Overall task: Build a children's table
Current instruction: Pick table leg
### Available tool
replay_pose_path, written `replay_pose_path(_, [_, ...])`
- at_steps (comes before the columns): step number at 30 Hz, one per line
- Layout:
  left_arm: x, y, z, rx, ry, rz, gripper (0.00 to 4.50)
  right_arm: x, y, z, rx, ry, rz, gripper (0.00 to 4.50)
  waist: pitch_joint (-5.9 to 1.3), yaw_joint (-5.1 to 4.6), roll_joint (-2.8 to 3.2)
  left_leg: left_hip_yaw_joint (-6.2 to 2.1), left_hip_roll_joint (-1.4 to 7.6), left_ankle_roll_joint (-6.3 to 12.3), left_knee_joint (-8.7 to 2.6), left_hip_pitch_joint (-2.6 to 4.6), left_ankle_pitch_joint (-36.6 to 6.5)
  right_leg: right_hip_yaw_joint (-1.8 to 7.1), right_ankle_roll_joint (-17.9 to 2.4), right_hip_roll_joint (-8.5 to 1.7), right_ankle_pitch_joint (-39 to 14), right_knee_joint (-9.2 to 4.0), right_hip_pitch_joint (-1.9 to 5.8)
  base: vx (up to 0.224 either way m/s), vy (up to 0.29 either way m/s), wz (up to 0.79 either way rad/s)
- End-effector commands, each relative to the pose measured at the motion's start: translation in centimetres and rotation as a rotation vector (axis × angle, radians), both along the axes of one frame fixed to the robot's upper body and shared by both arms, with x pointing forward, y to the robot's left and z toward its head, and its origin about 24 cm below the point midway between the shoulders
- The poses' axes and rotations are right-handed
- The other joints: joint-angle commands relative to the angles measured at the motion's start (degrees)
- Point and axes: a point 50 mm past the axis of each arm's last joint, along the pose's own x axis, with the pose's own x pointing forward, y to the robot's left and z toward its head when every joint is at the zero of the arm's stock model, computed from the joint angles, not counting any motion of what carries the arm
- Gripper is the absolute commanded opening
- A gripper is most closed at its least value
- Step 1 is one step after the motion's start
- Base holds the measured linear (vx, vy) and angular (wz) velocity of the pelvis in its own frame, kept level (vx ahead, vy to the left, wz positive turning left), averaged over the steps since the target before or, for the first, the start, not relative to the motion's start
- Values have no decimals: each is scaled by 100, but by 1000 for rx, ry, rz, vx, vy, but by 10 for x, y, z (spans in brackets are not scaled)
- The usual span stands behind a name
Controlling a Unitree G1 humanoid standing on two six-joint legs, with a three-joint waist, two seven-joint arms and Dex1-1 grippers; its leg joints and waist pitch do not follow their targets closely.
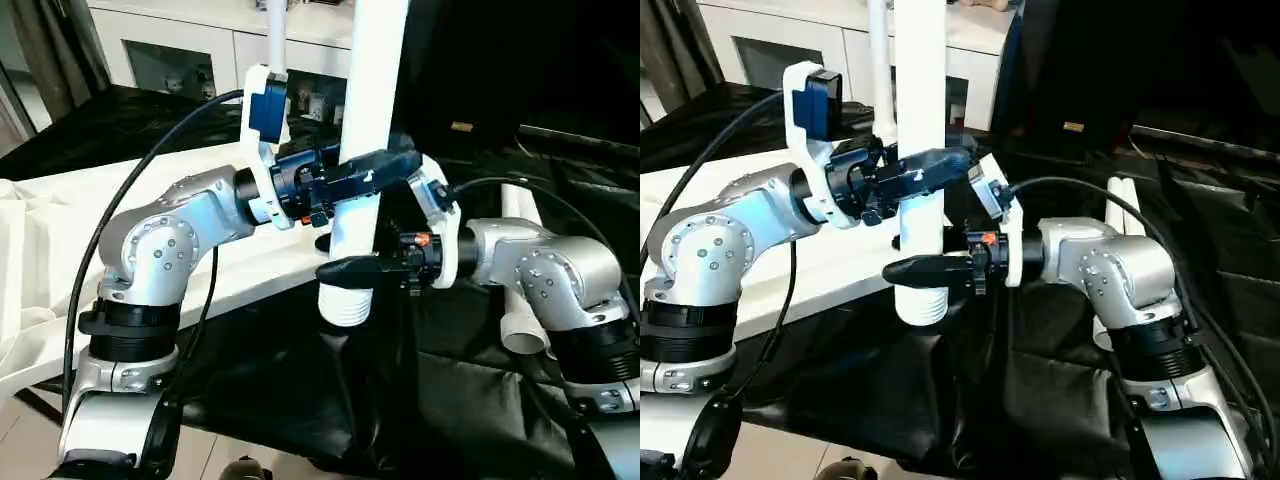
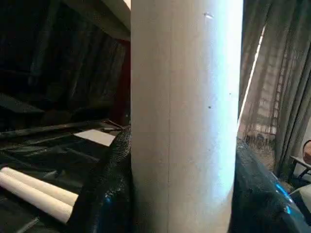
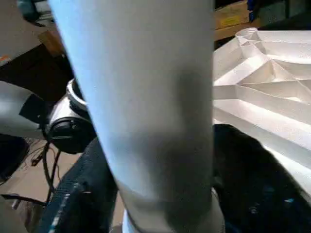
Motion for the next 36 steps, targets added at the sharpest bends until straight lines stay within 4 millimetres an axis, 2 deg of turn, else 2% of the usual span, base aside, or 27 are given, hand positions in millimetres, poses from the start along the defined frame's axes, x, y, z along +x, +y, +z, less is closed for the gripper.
replay_pose_path(1, [-3,-2,4,-20,-14,-33,186,3,-5,1,-27,-5,-18,260,-467,4,47,-141,333,-217,-379,149,-989,317,-1043,-550,-573,-444,255,0,0,0])
replay_pose_path(2, [-3,-2,5,-22,-14,-31,186,3,-5,0,-27,-4,-15,239,-466,7,40,-138,328,-211,-375,140,-978,320,-1041,-553,-573,-446,260,0,0,0])
replay_pose_path(5, [-1,-2,5,-31,-6,-17,186,3,-4,-1,-24,2,-11,217,-469,7,47,-138,332,-218,-373,150,-985,320,-1034,-553,-589,-450,252,0,0,0])
replay_pose_path(10, [-1,-3,4,-30,-4,-4,186,4,-4,-2,-11,2,-23,201,-470,10,50,-140,329,-204,-373,142,-967,315,-1057,-553,-546,-445,258,0,0,0])
replay_pose_path(11, [1,-3,4,-32,0,23,221,4,-4,-2,-6,-1,-31,200,-473,9,55,-141,333,-208,-372,145,-972,316,-1067,-553,-528,-441,257,0,0,0])
replay_pose_path(12, [2,-2,4,-42,9,35,242,4,-4,-2,-2,-2,-39,200,-473,7,66,-142,335,-216,-370,145,-976,317,-1078,-553,-506,-436,255,0,0,0])
replay_pose_path(13, [5,-1,6,-71,18,64,256,5,-4,-3,11,-8,-62,199,-475,3,53,-139,332,-207,-368,142,-964,316,-1101,-552,-457,-435,260,0,0,0])
replay_pose_path(15, [6,1,8,-103,20,81,266,6,-4,-3,29,-11,-91,196,-477,8,74,-148,331,-219,-366,141,-973,312,-1121,-559,-461,-438,263,0,0,0])
replay_pose_path(17, [6,2,9,-118,19,85,277,6,-4,-3,39,-10,-105,196,-477,3,66,-145,326,-223,-369,140,-978,310,-1121,-552,-459,-438,264,0,0,0])
replay_pose_path(19, [13,7,12,-215,25,185,305,9,-4,-3,81,-17,-176,194,-474,-1,74,-146,334,-221,-371,135,-993,318,-1111,-555,-404,-449,260,0,0,0])
replay_pose_path(21, [16,10,13,-255,25,236,311,11,-5,-3,105,-21,-230,194,-486,13,59,-151,339,-234,-368,137,-973,313,-1143,-569,-337,-442,276,0,0,0])
replay_pose_path(24, [18,12,15,-314,40,267,312,14,-7,-3,137,-31,-309,194,-478,-2,58,-145,329,-252,-375,142,-1028,313,-1087,-561,-425,-453,265,0,0,0])
replay_pose_path(26, [31,22,12,-328,84,393,312,27,-16,-5,169,-57,-530,194,-476,-5,81,-146,327,-293,-379,143,-1035,316,-1031,-563,-527,-461,245,0,0,0])
replay_pose_path(27, [34,24,10,-322,92,420,312,30,-19,-6,173,-60,-579,194,-479,-11,75,-143,322,-320,-380,143,-1022,319,-990,-565,-558,-471,229,0,0,0])
replay_pose_path(28, [39,27,6,-284,112,462,312,33,-24,-7,162,-70,-640,194,-481,-20,84,-148,309,-364,-387,157,-1076,309,-932,-553,-662,-473,243,0,0,0])
replay_pose_path(31, [47,29,-19,26,39,546,312,40,-38,-15,54,-130,-784,193,-480,-40,110,-162,318,-445,-429,193,-1129,321,-572,-514,-835,-490,220,0,0,0])
replay_pose_path(32, [48,26,-41,262,-22,524,312,42,-44,-20,-4,-141,-822,193,-475,-39,114,-177,320,-449,-447,191,-1130,327,-460,-521,-847,-503,217,0,0,0])
replay_pose_path(33, [48,27,-69,512,-54,484,312,43,-50,-25,-78,-167,-844,193,-478,-28,154,-193,319,-440,-455,200,-1134,330,-367,-518,-915,-523,198,0,0,0])
replay_pose_path(34, [48,27,-69,512,-54,484,312,43,-50,-25,-78,-167,-844,193,-476,-46,139,-170,322,-473,-454,220,-1172,344,-289,-501,-895,-501,177,0,0,0])
replay_pose_path(35, [48,28,-83,622,-53,464,312,44,-52,-27,-114,-182,-848,193,-480,-52,125,-164,316,-492,-449,206,-1135,341,-399,-514,-734,-482,205,0,0,0])
replay_pose_path(36, [48,28,-86,646,-49,459,312,44,-53,-28,-122,-187,-848,193,-495,-46,163,-165,314,-497,-439,210,-1108,343,-456,-526,-652,-463,203,0,0,0])
